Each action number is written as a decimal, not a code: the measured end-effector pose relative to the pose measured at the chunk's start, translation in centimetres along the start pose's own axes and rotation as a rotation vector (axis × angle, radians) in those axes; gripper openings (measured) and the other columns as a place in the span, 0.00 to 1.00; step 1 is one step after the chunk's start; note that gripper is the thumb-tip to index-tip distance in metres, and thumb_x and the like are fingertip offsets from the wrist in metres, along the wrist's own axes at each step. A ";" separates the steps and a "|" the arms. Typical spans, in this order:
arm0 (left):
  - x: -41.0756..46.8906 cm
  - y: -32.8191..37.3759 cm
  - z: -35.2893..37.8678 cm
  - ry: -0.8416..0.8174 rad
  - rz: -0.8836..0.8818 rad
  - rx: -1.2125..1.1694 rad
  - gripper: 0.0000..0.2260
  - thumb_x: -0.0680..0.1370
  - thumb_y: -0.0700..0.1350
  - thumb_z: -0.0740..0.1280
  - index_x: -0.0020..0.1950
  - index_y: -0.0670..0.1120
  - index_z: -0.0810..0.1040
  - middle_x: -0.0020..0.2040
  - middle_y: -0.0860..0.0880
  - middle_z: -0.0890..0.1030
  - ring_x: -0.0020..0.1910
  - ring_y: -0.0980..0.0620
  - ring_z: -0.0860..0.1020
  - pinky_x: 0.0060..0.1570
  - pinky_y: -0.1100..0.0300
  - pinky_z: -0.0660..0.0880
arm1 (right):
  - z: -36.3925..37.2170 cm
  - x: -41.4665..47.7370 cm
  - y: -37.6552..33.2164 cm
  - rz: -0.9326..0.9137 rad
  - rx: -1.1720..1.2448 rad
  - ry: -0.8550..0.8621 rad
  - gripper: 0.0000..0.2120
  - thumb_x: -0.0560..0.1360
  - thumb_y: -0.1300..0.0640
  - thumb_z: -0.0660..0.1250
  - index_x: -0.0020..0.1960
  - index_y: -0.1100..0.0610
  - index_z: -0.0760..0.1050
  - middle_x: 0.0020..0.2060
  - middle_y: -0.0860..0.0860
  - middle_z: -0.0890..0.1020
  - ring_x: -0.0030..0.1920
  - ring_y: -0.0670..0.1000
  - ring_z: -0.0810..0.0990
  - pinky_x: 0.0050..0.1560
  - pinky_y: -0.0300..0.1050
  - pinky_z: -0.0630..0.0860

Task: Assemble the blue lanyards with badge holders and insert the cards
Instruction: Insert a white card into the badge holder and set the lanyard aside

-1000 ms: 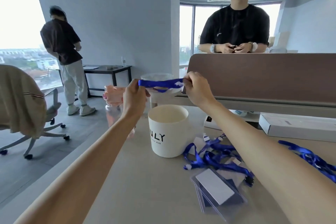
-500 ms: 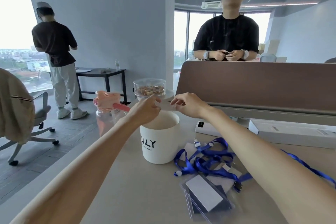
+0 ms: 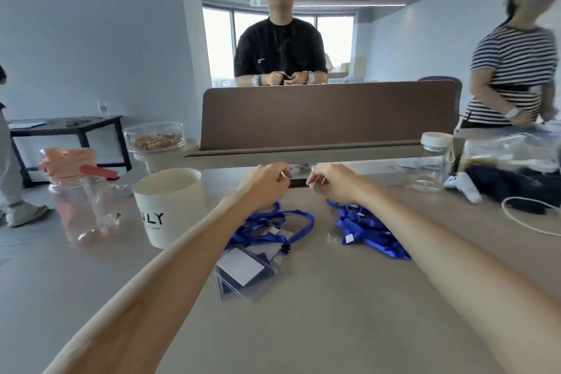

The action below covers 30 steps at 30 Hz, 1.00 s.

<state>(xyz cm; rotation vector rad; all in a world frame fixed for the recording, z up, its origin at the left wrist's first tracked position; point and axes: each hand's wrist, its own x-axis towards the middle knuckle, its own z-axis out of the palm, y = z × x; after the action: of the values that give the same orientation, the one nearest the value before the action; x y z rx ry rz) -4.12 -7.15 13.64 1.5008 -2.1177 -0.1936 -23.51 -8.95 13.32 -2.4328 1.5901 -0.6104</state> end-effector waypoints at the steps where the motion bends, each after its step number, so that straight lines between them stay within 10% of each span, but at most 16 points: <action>1: 0.5 1.3 1.6 -0.026 0.017 0.005 0.11 0.79 0.44 0.58 0.59 0.50 0.76 0.49 0.51 0.80 0.44 0.51 0.78 0.43 0.58 0.75 | -0.2 -1.3 1.7 0.042 -0.009 -0.008 0.08 0.77 0.58 0.63 0.51 0.53 0.81 0.46 0.46 0.80 0.49 0.49 0.79 0.53 0.47 0.77; 11: 2.7 7.5 15.5 -0.440 0.081 0.180 0.30 0.72 0.54 0.70 0.69 0.45 0.65 0.65 0.45 0.73 0.62 0.43 0.73 0.58 0.49 0.73 | 0.7 -12.6 11.4 0.246 -0.095 -0.140 0.05 0.75 0.58 0.65 0.49 0.58 0.78 0.45 0.56 0.76 0.47 0.56 0.77 0.44 0.47 0.71; 16: 3.5 7.6 17.2 -0.335 0.042 0.070 0.13 0.77 0.44 0.61 0.61 0.50 0.74 0.61 0.45 0.77 0.56 0.43 0.76 0.51 0.54 0.72 | 1.8 -13.6 12.3 0.258 -0.112 -0.078 0.10 0.75 0.61 0.63 0.55 0.57 0.78 0.52 0.57 0.79 0.45 0.55 0.73 0.42 0.41 0.63; 25: 5.5 9.8 15.5 -0.125 -0.120 -0.249 0.16 0.79 0.41 0.51 0.55 0.47 0.78 0.52 0.40 0.81 0.52 0.38 0.77 0.47 0.54 0.72 | -3.0 -13.5 16.1 0.484 -0.179 0.169 0.11 0.73 0.63 0.65 0.52 0.53 0.79 0.54 0.52 0.80 0.54 0.55 0.79 0.52 0.49 0.76; 30: 6.5 11.5 13.4 -0.149 -0.191 -0.529 0.13 0.80 0.43 0.51 0.52 0.46 0.75 0.54 0.46 0.80 0.45 0.46 0.77 0.38 0.57 0.71 | -4.6 -13.2 15.1 0.483 -0.011 -0.044 0.22 0.74 0.57 0.69 0.68 0.53 0.73 0.63 0.50 0.76 0.61 0.50 0.76 0.52 0.40 0.69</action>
<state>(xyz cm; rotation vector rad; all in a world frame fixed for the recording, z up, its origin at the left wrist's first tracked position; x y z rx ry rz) -21.95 -11.24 9.16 1.3867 -1.8260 -0.8847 -42.67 -2.86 8.89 -1.9352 2.0581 -0.4554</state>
